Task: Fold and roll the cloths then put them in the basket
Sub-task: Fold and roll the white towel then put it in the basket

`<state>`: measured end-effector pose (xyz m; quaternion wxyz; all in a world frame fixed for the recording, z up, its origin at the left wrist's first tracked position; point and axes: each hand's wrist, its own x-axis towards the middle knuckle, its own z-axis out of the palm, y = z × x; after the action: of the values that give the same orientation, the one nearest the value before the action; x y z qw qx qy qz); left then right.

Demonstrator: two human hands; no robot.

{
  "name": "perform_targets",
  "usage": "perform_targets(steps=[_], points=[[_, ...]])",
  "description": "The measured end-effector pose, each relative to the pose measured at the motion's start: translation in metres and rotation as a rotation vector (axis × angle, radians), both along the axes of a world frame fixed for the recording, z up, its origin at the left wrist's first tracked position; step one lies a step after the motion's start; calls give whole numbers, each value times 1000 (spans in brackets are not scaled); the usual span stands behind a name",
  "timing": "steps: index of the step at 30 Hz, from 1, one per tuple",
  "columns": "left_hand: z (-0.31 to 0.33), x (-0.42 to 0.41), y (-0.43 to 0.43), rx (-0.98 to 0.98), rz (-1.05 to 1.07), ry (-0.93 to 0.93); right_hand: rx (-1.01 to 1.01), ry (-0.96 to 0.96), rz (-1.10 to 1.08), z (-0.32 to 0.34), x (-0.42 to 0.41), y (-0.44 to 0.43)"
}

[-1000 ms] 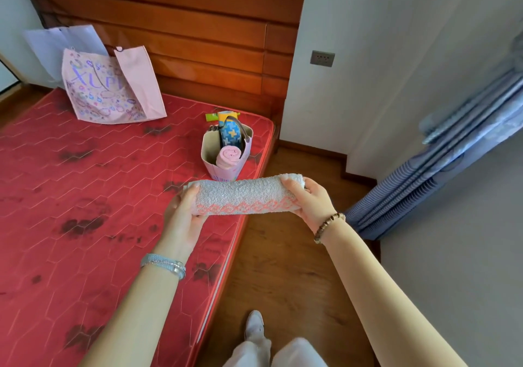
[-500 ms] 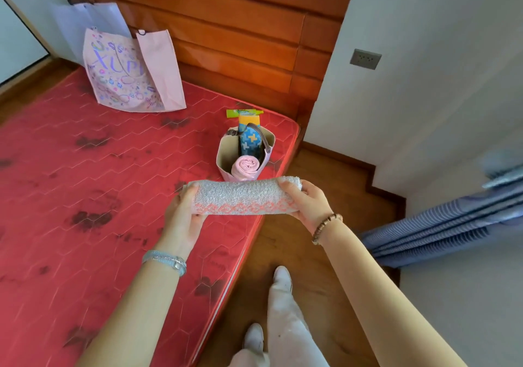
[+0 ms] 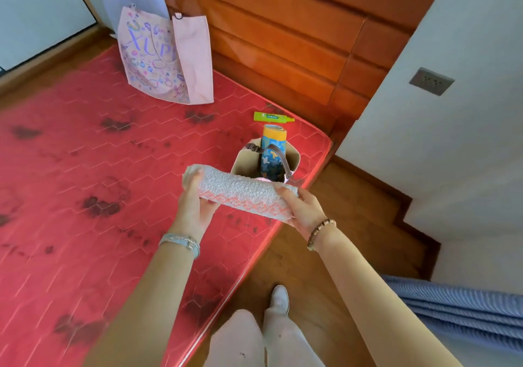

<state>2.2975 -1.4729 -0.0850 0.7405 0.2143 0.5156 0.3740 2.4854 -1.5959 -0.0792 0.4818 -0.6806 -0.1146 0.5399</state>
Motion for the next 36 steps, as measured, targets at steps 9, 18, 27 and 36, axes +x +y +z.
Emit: perform_targets(steps=[9,18,27,36], points=[[-20,20,20,-101,-77,-186,-72,61,-2,-20,-7,52],[-65,26,57,-177,-310,-155,-190,152,30,-46,-49,91],[-102,21,77,-177,-395,95,-349,67,290,-73,-59,120],[-121,37,120,-289,-771,210,-355,170,222,-97,-36,139]])
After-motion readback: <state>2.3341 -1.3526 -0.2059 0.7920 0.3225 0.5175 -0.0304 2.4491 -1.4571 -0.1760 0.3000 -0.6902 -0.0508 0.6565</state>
